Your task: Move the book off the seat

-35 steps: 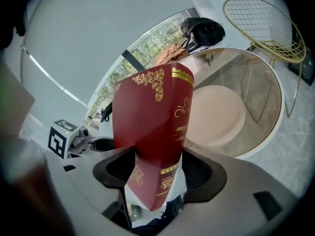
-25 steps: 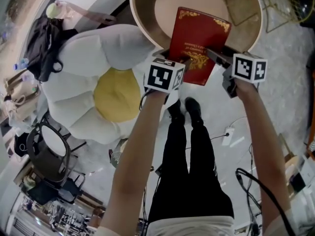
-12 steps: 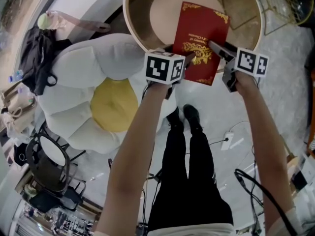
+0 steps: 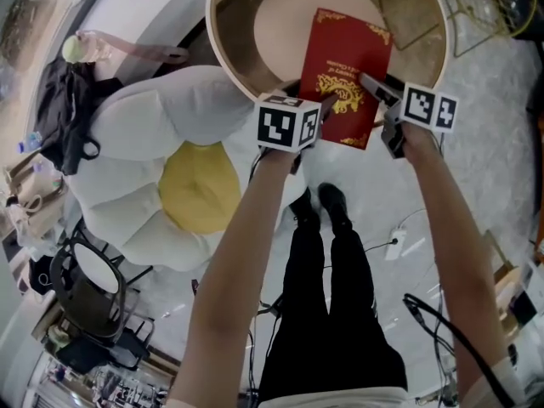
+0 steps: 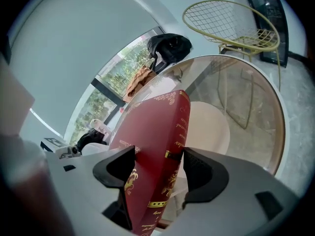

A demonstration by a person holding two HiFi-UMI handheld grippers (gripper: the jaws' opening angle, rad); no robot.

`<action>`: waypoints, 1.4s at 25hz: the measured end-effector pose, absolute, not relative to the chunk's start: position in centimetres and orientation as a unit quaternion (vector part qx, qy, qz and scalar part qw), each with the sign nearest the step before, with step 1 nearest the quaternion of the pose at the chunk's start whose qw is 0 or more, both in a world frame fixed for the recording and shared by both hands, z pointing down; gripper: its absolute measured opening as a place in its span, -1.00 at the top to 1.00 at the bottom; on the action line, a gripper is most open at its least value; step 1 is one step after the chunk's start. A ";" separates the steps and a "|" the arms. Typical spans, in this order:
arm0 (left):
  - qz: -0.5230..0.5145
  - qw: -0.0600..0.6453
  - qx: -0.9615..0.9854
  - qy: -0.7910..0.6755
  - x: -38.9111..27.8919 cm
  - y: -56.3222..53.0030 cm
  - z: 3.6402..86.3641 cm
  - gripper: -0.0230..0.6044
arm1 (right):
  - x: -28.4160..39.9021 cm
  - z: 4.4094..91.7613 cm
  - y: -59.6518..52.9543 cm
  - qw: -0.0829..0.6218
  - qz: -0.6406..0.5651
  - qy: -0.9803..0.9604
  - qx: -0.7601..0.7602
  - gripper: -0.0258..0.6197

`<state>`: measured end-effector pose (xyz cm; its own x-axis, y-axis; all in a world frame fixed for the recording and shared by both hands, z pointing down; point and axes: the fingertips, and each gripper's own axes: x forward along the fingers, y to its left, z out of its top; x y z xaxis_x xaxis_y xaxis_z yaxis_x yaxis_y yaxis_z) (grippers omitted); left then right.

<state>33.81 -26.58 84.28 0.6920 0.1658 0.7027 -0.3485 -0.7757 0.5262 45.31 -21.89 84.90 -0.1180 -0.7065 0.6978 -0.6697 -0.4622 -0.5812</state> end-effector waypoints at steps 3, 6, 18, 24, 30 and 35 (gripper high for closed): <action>0.391 0.316 0.861 -0.076 33.4 -27.5 83.6 -0.11 | 47.1 83.9 -21.3 -0.045 -0.497 0.512 -0.699 -0.05; 0.391 0.304 0.864 -0.093 32.2 -29.2 82.0 -0.11 | 48.1 81.5 -20.6 -0.047 -0.479 0.509 -0.713 -0.05; 0.357 0.282 0.888 -0.064 25.5 -26.7 64.9 0.05 | 41.2 64.3 -13.8 0.001 -0.442 0.583 -0.681 0.51; 0.348 0.258 0.901 -0.014 22.4 -21.3 54.5 0.13 | 38.0 54.0 -9.4 0.008 -0.423 0.603 -0.676 0.72; 0.316 0.277 0.907 -0.031 18.2 -19.9 47.9 0.26 | 34.0 47.5 -5.1 -0.006 -0.419 0.625 -0.659 0.74; 0.273 0.319 0.905 -0.066 16.9 -17.9 43.8 0.57 | 31.6 42.4 -1.1 -0.006 -0.415 0.626 -0.660 0.74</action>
<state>16.93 -17.94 43.85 0.8417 0.0545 0.5371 -0.2948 -0.7871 0.5418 31.58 -1.10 42.45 -0.1282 -0.8215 0.5556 -0.8322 -0.2156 -0.5108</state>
